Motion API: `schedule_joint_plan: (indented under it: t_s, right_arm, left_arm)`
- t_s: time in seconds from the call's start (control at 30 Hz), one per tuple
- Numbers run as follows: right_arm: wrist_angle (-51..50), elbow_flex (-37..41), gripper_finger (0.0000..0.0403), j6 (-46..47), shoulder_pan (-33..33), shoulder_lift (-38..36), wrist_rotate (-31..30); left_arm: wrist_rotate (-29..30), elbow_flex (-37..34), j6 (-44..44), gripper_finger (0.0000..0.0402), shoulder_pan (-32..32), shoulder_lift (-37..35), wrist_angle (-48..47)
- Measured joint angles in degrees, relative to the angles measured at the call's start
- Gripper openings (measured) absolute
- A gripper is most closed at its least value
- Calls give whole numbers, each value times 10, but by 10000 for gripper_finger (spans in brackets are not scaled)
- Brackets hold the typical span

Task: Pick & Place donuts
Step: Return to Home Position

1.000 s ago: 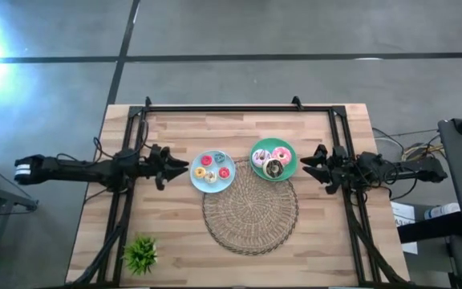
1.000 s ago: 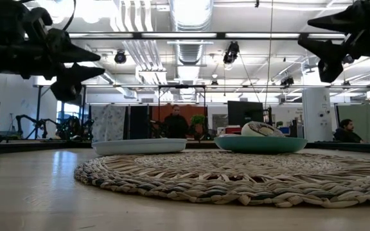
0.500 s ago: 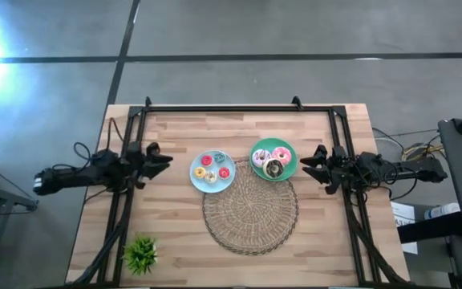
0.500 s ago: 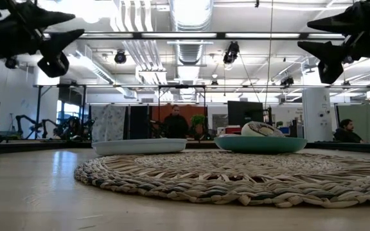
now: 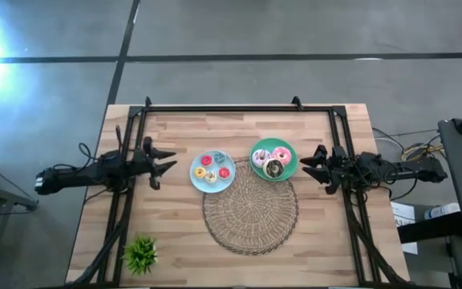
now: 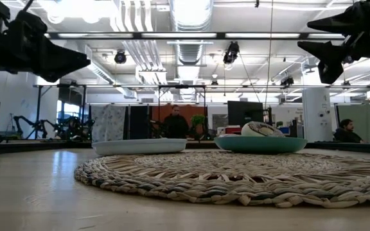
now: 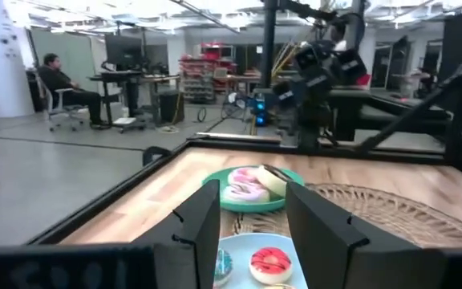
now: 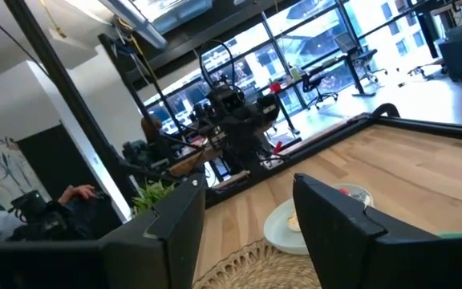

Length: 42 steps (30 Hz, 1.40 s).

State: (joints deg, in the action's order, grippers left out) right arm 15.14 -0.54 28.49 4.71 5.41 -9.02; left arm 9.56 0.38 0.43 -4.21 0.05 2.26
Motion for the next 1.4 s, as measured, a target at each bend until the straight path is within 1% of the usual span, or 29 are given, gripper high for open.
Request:
schedule_joint_plan:
  t_s: [0.13, 0.47, 0.8, 1.27, 1.4]
  right_arm:
    - [0, 0, 182, 0, 0, 0, 0]
    - [0, 0, 178, 0, 0, 0, 0]
    - [0, 0, 178, 0, 0, 0, 0]
    - [0, 0, 178, 0, 0, 0, 0]
    - [-9, 0, 178, -31, 0, -1, 3]
  left_arm:
    - [-9, 0, 10, 117, 0, 0, -5]
    - [-6, 0, -10, 117, 0, 0, 4]
    - [-5, 0, -11, 117, 0, 18, 5]
    - [-7, 0, -11, 117, 0, 19, 4]
    - [-7, 0, -11, 117, 0, 19, 3]
